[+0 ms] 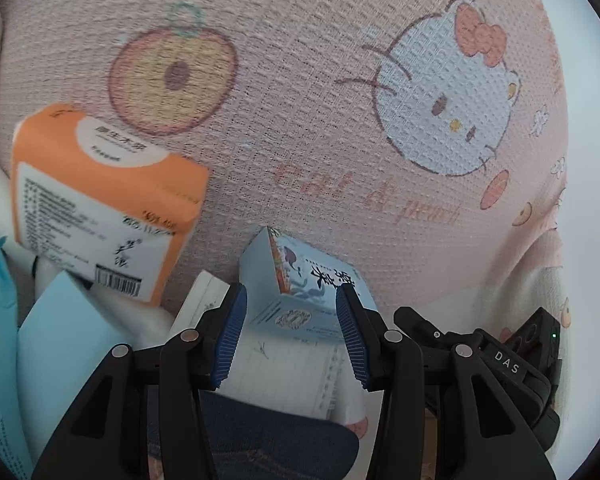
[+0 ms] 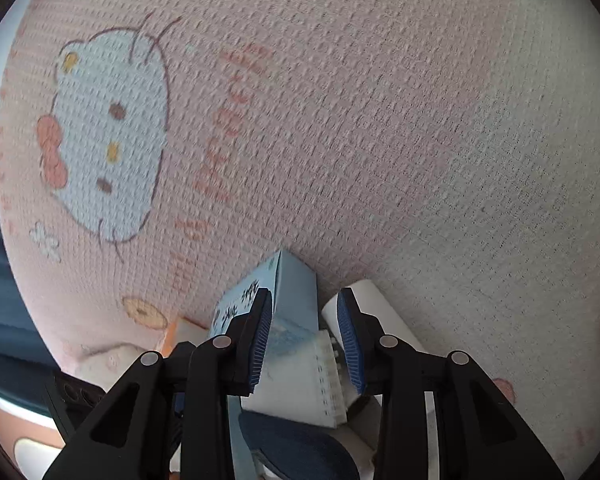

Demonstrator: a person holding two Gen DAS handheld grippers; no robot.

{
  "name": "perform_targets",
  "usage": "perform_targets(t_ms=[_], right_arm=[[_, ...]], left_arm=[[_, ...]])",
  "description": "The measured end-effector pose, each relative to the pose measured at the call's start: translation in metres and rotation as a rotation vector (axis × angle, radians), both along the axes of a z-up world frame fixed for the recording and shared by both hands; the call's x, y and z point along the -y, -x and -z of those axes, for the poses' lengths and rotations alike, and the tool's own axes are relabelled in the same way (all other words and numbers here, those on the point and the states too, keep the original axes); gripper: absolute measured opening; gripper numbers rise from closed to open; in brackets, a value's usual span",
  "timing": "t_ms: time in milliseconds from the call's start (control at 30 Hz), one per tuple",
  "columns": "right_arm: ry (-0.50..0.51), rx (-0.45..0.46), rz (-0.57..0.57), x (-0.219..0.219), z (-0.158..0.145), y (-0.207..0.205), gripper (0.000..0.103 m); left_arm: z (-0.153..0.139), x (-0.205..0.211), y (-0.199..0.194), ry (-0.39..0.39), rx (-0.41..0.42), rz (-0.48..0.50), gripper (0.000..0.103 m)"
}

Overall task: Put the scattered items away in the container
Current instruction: 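Close both grippers on the light blue printed box from its sides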

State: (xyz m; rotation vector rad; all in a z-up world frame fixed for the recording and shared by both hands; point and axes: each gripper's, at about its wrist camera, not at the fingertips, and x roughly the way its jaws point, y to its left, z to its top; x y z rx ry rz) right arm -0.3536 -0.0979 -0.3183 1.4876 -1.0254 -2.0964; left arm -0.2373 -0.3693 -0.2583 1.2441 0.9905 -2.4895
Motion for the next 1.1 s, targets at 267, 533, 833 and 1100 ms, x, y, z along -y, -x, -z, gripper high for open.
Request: perform_targets(t_ms=[267,533,833,1100], right_arm=[[-0.023,-0.005,-0.066,0.026,0.016,0.009,0.034],[0.042,0.041,-0.12,0.041,0.035,0.008,0.036],[0.03,-0.066,-0.123,0.035,0.011,-0.034,0.038],[-0.003,-0.07,-0.158,0.015,-0.036,-0.054,0.038]], left_arm=[[0.012,0.005,0.013,-0.055,0.049,-0.006,0.041],[0.008,-0.013,0.025,0.043,0.05,0.068,0.036],[-0.028,-0.053,0.006,0.141,-0.035,0.182,0.035],[-0.063,-0.07,-0.036,0.169,-0.1,0.245,0.035]])
